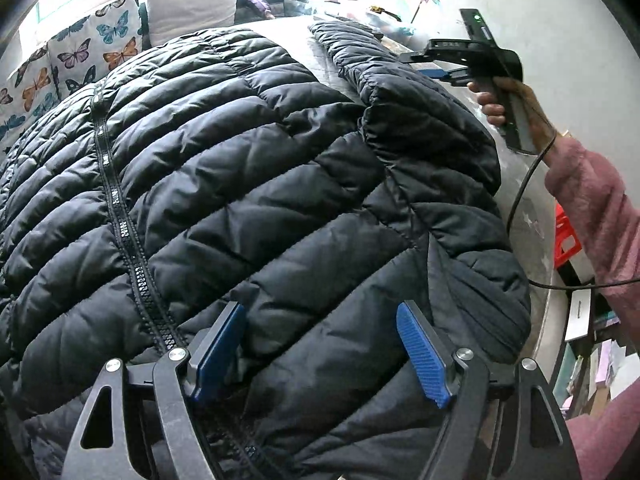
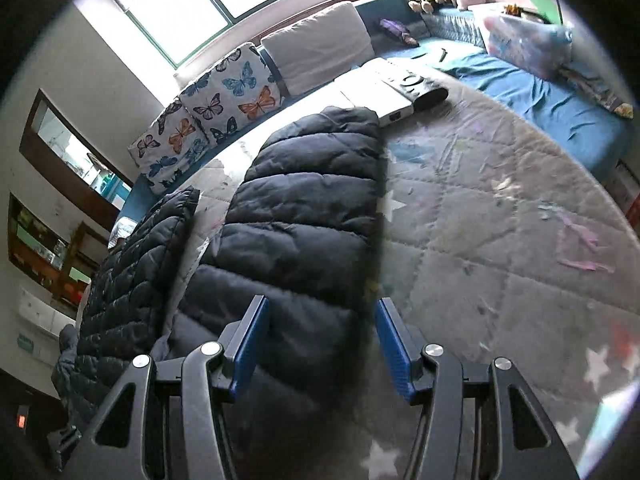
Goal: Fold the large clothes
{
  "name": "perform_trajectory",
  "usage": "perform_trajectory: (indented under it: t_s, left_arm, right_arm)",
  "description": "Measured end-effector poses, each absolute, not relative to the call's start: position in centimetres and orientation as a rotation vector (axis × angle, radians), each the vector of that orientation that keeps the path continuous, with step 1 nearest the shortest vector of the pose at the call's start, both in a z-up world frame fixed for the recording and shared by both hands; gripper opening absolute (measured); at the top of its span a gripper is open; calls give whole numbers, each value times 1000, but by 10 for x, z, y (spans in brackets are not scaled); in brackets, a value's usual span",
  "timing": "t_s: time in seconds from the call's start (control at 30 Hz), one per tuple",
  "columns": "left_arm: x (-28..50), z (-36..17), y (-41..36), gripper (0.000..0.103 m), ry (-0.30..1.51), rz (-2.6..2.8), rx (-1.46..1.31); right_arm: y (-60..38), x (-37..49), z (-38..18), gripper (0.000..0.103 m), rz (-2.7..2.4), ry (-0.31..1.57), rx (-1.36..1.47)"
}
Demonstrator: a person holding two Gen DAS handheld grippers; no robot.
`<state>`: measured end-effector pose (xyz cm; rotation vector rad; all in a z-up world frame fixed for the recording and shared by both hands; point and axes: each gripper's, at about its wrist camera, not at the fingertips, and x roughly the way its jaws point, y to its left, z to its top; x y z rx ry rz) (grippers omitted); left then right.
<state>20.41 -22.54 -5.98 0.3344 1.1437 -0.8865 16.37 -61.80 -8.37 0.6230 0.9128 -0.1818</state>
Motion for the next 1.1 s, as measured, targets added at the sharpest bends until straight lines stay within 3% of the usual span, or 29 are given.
perform_trajectory:
  t_s: [0.1, 0.17, 0.23, 0.33, 0.5, 0.67, 0.77, 0.87, 0.93, 1.1]
  left_arm:
    - [206, -60, -225, 83, 1144, -889, 333]
    - [207, -60, -225, 83, 1147, -891, 326]
    - [208, -59, -224, 83, 1150, -891, 318]
    - [209, -56, -221, 83, 1149, -886, 302]
    - [208, -37, -203, 83, 1109, -875, 240]
    - [204, -15, -168, 83, 1058, -844, 156]
    - [200, -7, -145, 83, 1048, -834, 119]
    - [199, -6, -127, 83, 1040, -812, 123]
    - [200, -9, -121, 83, 1051, -800, 113]
    - [207, -21, -109, 83, 1093, -764, 75]
  right_arm:
    - [-619, 170, -87, 60, -154, 882, 639]
    - [-619, 170, -86, 43, -145, 875, 644]
    - [-621, 170, -87, 20, -156, 879, 654]
    - [-627, 162, -75, 12, -161, 841, 676]
    - [-616, 154, -25, 8, -144, 738, 650]
    - [-574, 151, 44, 8, -117, 674, 568]
    - [-559, 153, 56, 9, -143, 695, 502]
    - [-564, 157, 39, 21, -188, 769, 510]
    - [-572, 156, 16, 41, -235, 832, 515]
    - [-601, 149, -33, 44, -289, 920, 564]
